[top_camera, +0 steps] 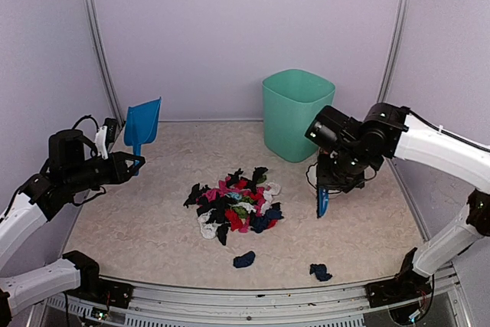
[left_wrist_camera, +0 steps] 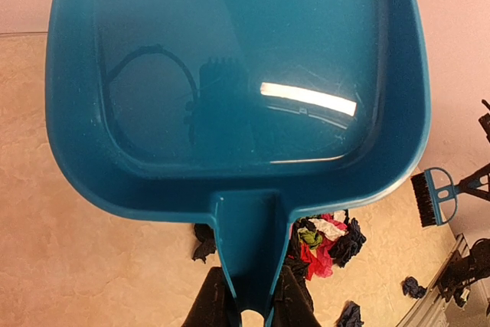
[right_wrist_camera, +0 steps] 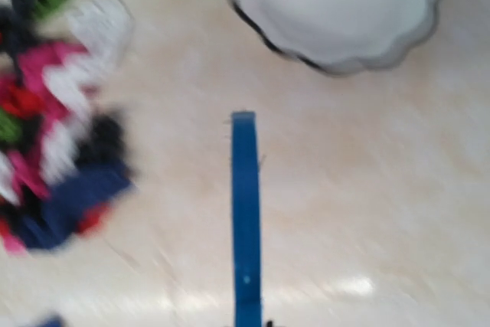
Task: Sweep away the paper scraps from the table
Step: Sweep the paper scraps at the center of the board.
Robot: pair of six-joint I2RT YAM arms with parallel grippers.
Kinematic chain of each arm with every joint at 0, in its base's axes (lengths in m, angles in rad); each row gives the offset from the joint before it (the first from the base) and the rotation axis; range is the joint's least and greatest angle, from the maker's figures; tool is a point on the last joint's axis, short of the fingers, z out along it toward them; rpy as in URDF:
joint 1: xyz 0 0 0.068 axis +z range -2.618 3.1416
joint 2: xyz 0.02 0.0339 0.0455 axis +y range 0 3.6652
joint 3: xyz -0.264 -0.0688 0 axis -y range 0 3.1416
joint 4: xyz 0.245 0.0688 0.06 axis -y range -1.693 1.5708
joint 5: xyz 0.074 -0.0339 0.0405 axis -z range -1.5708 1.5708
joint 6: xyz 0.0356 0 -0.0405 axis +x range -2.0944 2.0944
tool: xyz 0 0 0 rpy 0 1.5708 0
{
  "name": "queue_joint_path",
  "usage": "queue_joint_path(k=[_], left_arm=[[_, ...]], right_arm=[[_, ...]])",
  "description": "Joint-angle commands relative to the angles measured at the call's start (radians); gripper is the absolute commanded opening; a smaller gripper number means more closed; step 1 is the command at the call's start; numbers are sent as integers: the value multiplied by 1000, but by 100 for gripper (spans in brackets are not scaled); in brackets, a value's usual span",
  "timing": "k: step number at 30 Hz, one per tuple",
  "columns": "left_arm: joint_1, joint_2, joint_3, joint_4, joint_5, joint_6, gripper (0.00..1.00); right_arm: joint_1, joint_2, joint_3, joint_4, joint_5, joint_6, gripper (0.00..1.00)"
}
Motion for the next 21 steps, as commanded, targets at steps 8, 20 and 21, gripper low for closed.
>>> queue_joint_path(k=[8, 20, 21], left_arm=[[-11, -1, -9, 26, -5, -1, 0], [-11, 3, -9, 24, -12, -1, 0], [-11, 3, -9, 24, -13, -1, 0]], right_arm=[[8, -359, -364, -115, -324, 32, 0], [93, -349, -537, 67, -407, 119, 0], [102, -330, -536, 89, -404, 132, 0]])
